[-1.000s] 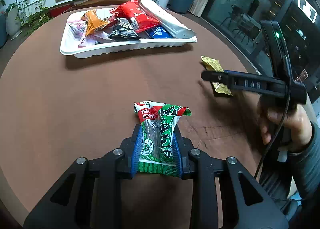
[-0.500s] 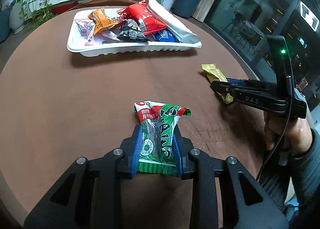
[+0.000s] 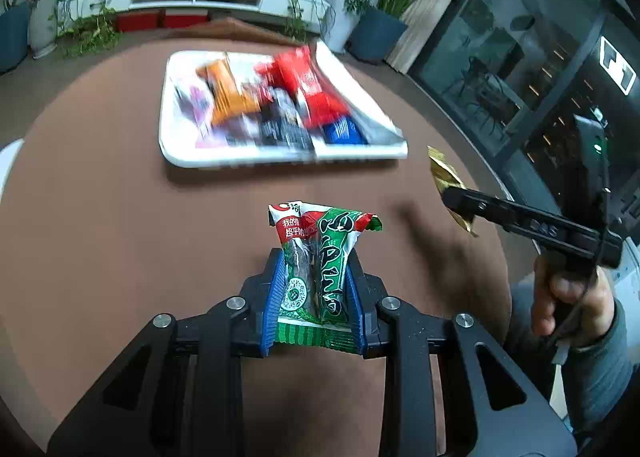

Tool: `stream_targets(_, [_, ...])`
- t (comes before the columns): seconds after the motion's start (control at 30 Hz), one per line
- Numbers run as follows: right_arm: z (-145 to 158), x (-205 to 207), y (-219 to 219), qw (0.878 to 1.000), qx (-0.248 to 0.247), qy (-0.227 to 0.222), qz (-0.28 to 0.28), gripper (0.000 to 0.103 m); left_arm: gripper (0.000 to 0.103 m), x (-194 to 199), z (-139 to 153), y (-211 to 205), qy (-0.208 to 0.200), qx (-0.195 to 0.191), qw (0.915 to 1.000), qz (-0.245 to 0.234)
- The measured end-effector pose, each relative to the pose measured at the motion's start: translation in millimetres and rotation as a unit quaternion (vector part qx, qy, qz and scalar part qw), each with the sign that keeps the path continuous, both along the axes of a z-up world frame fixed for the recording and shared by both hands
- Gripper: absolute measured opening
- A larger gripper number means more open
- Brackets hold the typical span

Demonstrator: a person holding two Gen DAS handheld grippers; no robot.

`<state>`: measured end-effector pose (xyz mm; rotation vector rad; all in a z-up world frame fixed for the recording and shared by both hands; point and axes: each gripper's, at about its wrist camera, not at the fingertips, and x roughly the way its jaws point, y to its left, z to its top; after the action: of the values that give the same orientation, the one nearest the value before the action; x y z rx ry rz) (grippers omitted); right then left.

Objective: Organize snacks
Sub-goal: 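Carry both packets into the white tray and open both tools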

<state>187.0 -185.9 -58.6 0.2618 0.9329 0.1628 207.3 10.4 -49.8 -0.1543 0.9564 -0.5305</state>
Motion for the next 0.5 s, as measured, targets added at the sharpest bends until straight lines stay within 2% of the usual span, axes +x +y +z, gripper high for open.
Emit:
stream_targets(0.3, [62.2, 72.1, 40.8, 0.998, -0.002, -0.053, 0.035, 0.033, 0.027, 85.7, 46.8, 17.4, -0.035, -0.004, 0.9987, 0.038])
stream_targets(0.5, [59.6, 141.1, 72.4, 0.998, -0.004, -0.031, 0.053, 0.033, 0.027, 142.2, 40.8, 19.2, -0.031, 0.019, 0.9975, 0.061])
